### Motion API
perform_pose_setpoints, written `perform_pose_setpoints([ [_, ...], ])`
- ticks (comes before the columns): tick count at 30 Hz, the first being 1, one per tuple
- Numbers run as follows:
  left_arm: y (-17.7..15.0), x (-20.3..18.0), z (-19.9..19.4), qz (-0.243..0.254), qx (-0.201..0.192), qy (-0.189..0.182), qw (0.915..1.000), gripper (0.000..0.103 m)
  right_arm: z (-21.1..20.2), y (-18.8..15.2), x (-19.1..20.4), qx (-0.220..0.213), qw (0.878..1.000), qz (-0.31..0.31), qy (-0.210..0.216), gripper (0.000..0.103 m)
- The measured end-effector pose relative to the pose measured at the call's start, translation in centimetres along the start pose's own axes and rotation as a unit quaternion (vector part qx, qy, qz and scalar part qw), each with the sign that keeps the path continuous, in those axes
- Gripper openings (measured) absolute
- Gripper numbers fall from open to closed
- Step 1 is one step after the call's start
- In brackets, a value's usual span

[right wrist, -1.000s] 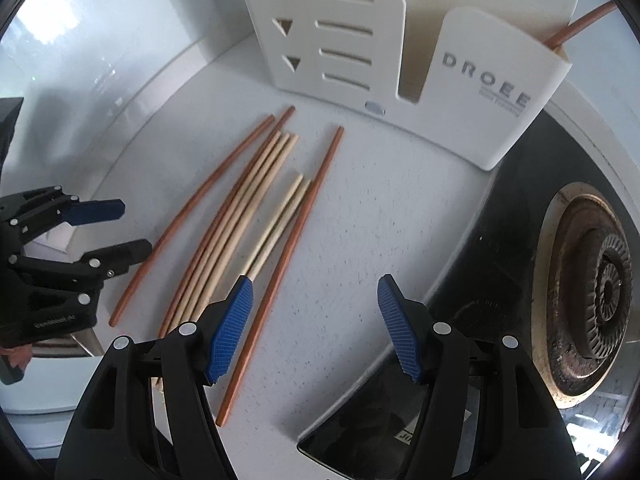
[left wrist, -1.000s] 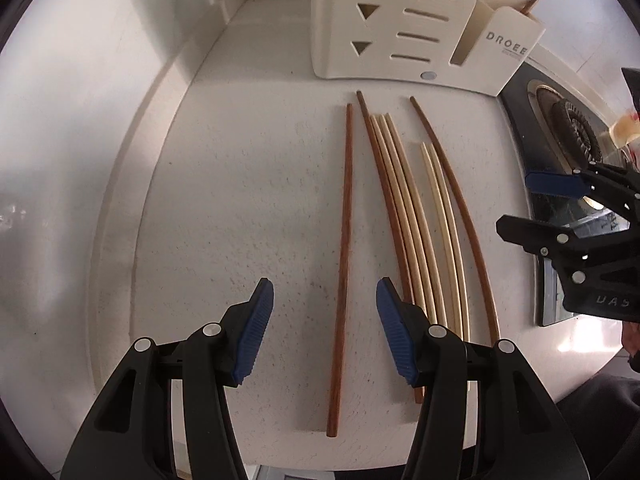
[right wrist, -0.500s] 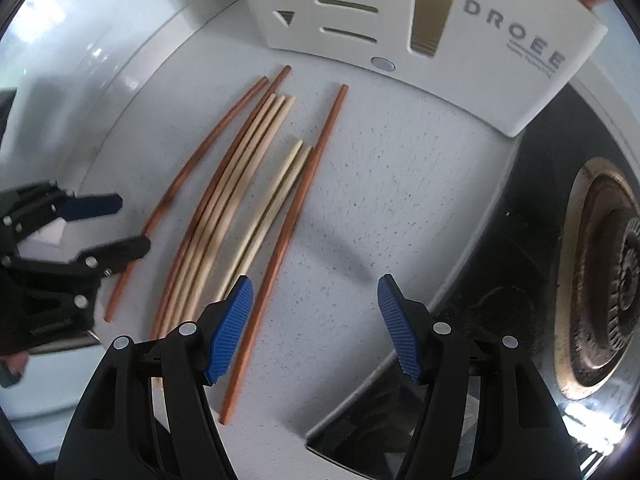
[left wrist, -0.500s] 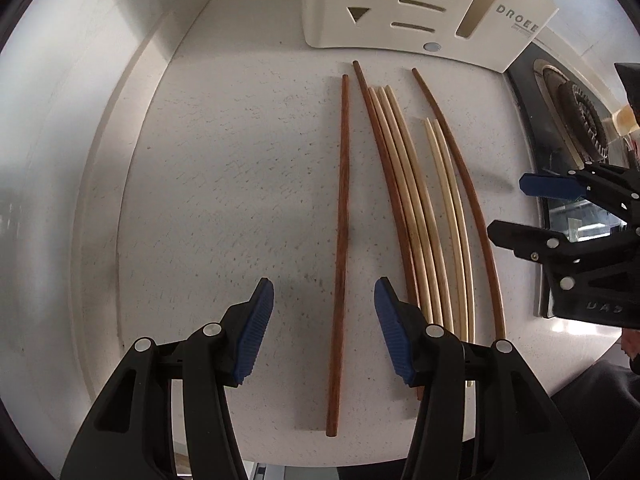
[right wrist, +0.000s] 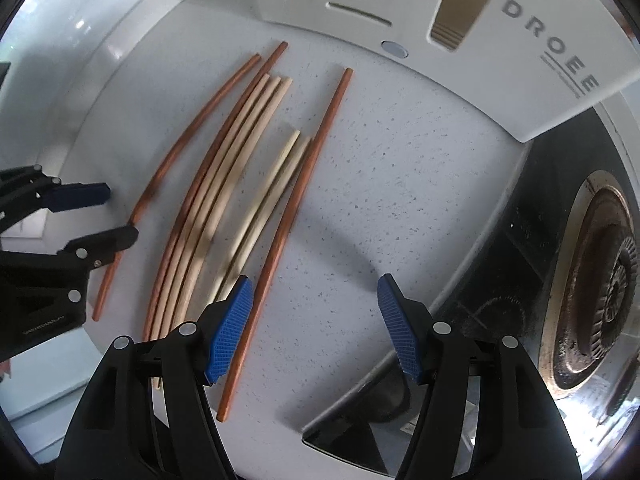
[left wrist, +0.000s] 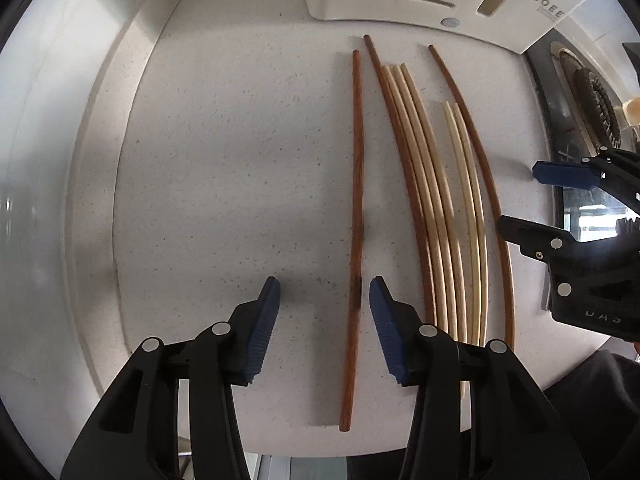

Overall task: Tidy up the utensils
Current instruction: 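Grasp a reddish chopstick with the left tool while the right tool grasps another reddish chopstick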

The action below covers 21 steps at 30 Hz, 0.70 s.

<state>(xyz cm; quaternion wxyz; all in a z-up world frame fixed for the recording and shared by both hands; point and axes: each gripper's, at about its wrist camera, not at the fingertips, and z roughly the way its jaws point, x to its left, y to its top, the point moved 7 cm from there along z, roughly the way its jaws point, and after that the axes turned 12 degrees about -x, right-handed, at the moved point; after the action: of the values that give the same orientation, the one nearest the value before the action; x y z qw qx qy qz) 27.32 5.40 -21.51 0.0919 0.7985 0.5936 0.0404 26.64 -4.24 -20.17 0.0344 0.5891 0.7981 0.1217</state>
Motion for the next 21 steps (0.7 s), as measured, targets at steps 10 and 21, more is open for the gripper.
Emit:
perform_pose_setpoints([
  [10,2.3,-0.7,1.1,0.011,0.055,0.018,0.9983,0.044,2.3,3.7,0.6,0.041,0.999,0.008,-0.017,0.064],
  [21,4.7,0.7,1.8,-0.005,0.074,0.035,0.9967,0.026,3.3,5.3,1.5,0.076,0.996,0.015,-0.044,0.063],
])
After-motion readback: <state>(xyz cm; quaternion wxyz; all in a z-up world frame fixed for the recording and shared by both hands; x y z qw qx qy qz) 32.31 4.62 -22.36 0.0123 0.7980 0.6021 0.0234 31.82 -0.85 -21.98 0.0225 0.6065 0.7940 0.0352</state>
